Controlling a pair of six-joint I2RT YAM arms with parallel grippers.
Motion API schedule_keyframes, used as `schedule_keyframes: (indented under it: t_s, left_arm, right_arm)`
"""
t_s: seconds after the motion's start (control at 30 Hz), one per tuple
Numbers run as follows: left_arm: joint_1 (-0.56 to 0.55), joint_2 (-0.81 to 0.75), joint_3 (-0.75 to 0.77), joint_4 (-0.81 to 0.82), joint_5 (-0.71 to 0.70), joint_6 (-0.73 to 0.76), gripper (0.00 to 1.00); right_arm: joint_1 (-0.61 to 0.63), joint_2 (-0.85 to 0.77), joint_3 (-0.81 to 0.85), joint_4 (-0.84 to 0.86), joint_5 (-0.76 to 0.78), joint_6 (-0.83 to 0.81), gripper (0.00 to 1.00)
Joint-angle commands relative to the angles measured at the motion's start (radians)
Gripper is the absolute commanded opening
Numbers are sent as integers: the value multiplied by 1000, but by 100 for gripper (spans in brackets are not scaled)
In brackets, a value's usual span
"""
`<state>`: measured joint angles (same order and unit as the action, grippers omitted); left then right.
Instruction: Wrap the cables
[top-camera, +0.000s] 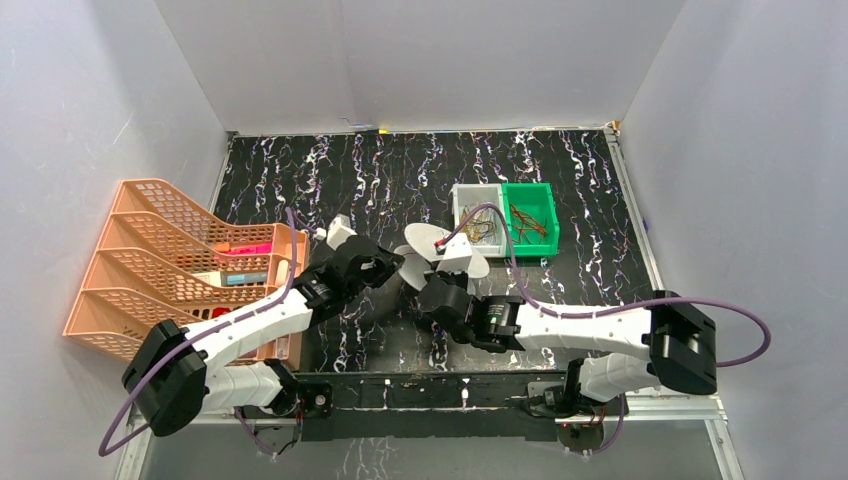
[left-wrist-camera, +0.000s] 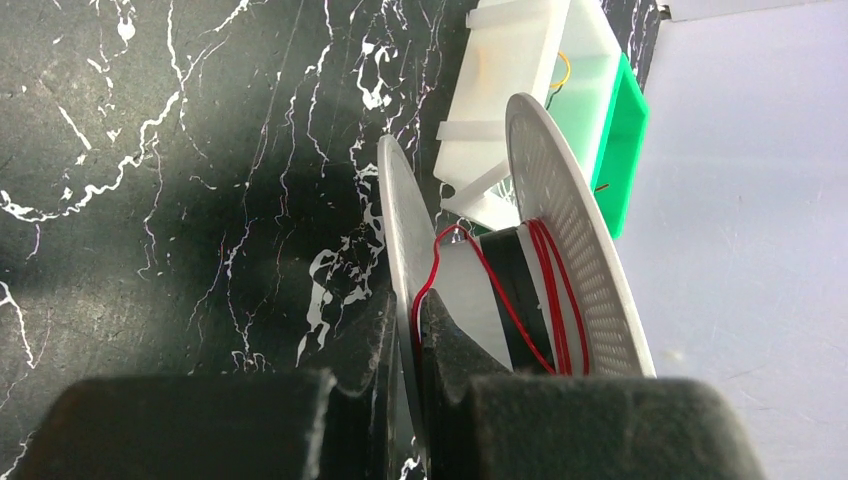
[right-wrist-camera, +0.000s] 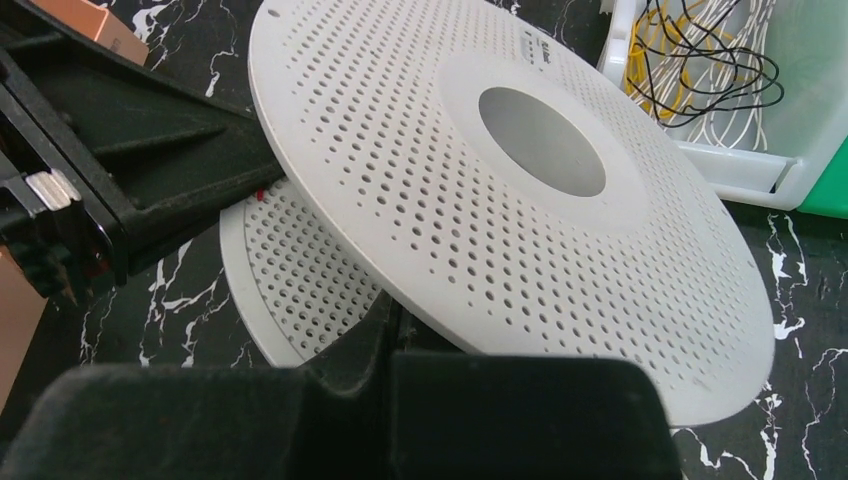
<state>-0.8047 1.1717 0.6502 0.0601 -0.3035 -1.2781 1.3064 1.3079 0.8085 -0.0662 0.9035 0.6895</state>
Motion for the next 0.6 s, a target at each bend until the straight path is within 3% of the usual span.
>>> schedule_keyframes:
  t_s: [0.0,0.27,0.57]
  left_arm:
    - [-50,-42,-24,10,298,52,0]
    - [-38,-87,-48,36,314,13,0]
    - [7,-137,-59,50,321,-5,0]
  right_arm:
    - [-42,34,100,254,110,-15,3]
    - [-42,37,102,247,114,-10,22]
    - [-42,-3,94,224,75,5,31]
